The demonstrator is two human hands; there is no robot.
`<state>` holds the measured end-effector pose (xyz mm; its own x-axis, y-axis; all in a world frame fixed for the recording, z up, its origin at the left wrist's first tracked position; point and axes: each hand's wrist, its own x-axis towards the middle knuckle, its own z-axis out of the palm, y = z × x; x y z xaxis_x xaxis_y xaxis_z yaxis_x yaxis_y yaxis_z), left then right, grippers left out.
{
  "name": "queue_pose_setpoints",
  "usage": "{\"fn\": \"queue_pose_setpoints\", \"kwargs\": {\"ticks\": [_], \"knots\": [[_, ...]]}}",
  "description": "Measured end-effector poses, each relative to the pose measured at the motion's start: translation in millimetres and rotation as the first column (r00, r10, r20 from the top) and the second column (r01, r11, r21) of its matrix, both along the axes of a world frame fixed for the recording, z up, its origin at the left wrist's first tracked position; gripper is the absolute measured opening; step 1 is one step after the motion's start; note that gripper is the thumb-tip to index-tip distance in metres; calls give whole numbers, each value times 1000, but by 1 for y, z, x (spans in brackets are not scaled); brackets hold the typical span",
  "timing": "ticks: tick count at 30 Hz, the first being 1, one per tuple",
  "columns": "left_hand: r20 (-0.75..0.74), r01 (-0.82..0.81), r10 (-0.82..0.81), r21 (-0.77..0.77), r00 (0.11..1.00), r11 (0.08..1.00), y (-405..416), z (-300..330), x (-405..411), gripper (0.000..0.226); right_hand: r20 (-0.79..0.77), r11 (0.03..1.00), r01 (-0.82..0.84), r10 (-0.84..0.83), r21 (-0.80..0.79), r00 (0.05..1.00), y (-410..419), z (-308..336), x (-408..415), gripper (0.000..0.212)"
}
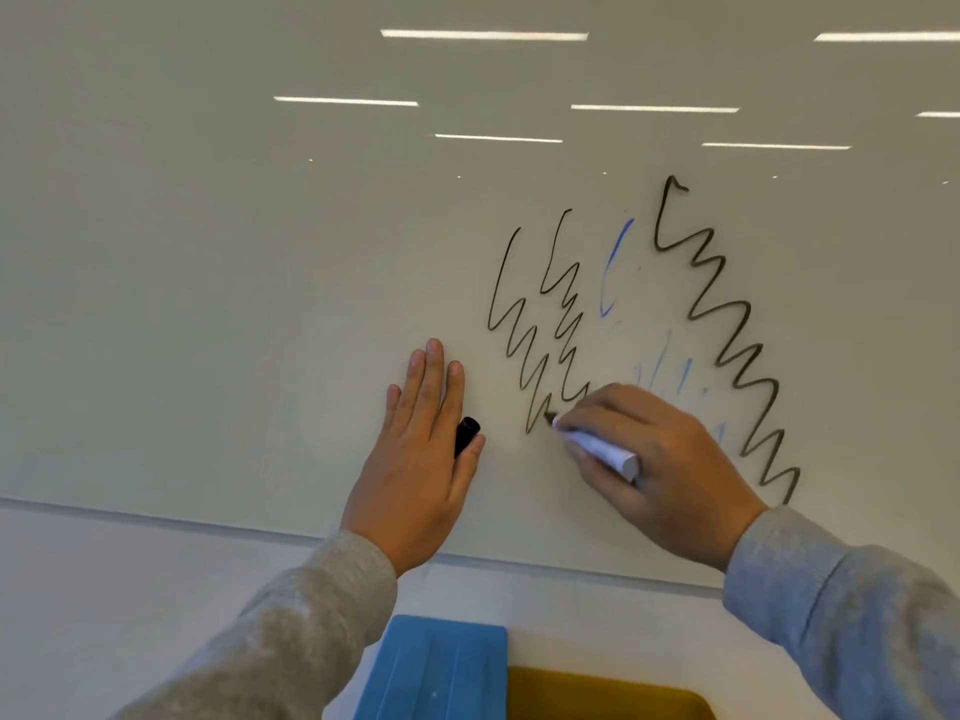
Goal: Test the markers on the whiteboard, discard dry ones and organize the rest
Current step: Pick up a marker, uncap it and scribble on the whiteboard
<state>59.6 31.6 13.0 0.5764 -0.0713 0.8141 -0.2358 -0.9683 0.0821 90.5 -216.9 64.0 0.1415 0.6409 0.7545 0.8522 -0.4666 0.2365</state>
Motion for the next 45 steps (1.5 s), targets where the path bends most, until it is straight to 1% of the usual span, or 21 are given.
{"fn": "queue_pose_setpoints", "kwargs": {"ticks": [2,3,5,6,7,8,10,11,14,15,18,19,22,23,26,27,29,31,34,38,45], "knots": [[-7,-2,2,5,1000,1000,0,-1,-1,70,8,984,-7,9,-180,1000,0,-9,0,24],[-11,-6,6,8,1000,1000,0,-1,-2,70,15,983,0,3,-185,1000,-2,-8,1,24],[-13,-9,9,11,1000,1000,1,-1,-2,69,3,1000,0,0,-29,1000,-7,-2,3,23],[-13,-10,10,9,1000,1000,1,-1,-2,69,-12,1000,-4,5,18,1000,-9,-1,2,21],[-16,-13,13,5,1000,1000,0,-2,-2,70,-19,1000,-6,5,-10,1000,-10,-5,0,20],[-19,-16,17,2,1000,1000,0,-2,-2,70,-10,994,-2,1,-105,1000,-9,-12,-2,19],[-23,-27,27,-1,999,1000,-3,-3,-3,70,54,950,27,-10,-312,998,-13,-31,-4,18],[-23,-32,32,-4,999,999,-3,-3,-2,70,51,948,39,-24,-316,998,-17,-32,-4,18],[-36,-37,36,-18,999,999,-6,-3,-2,70,-26,996,38,-41,-86,999,-29,-22,-4,21],[-39,-40,39,-23,998,999,-7,-3,-3,70,-37,995,47,-51,-93,998,-30,-22,-5,21],[-48,-32,30,-35,998,999,-9,-3,-4,70,-9,954,74,-80,-289,997,-33,-32,-6,21],[-52,-31,29,-36,998,999,-10,-3,-5,70,-8,950,88,-95,-300,995,-36,-32,-7,20],[-62,-37,35,-30,997,999,-10,-3,-6,70,-39,984,98,-104,-146,994,-48,-27,-5,15],[-67,-38,36,-30,997,999,-9,-3,-7,69,-46,983,102,-110,-153,993,-51,-28,-6,14],[-80,-52,50,-28,996,998,-10,-5,-8,69,-45,943,125,-146,-308,988,-56,-41,-9,15],[-85,-59,57,-25,995,998,-11,-4,-9,69,-67,943,132,-160,-307,985,-58,-43,-11,17],[-98,-69,66,-25,993,997,-13,-3,-10,69,-131,968,131,-161,-214,978,-62,-40,-11,24],[-116,-75,71,-27,991,997,-13,-2,-12,70,-186,982,123,-148,-140,971,-65,-34,-13,25],[-144,-95,92,-11,985,995,-13,1,-18,70,-226,991,99,-117,-90,967,-68,-32,-21,20],[-171,-128,130,18,977,992,-16,4,-25,70,-267,993,116,-115,-9,957,-73,-34,-29,11],[-221,-119,123,32,967,992,-18,-2,-34,69,-377,984,152,-105,98,920,-66,-51,-46,8]]}}
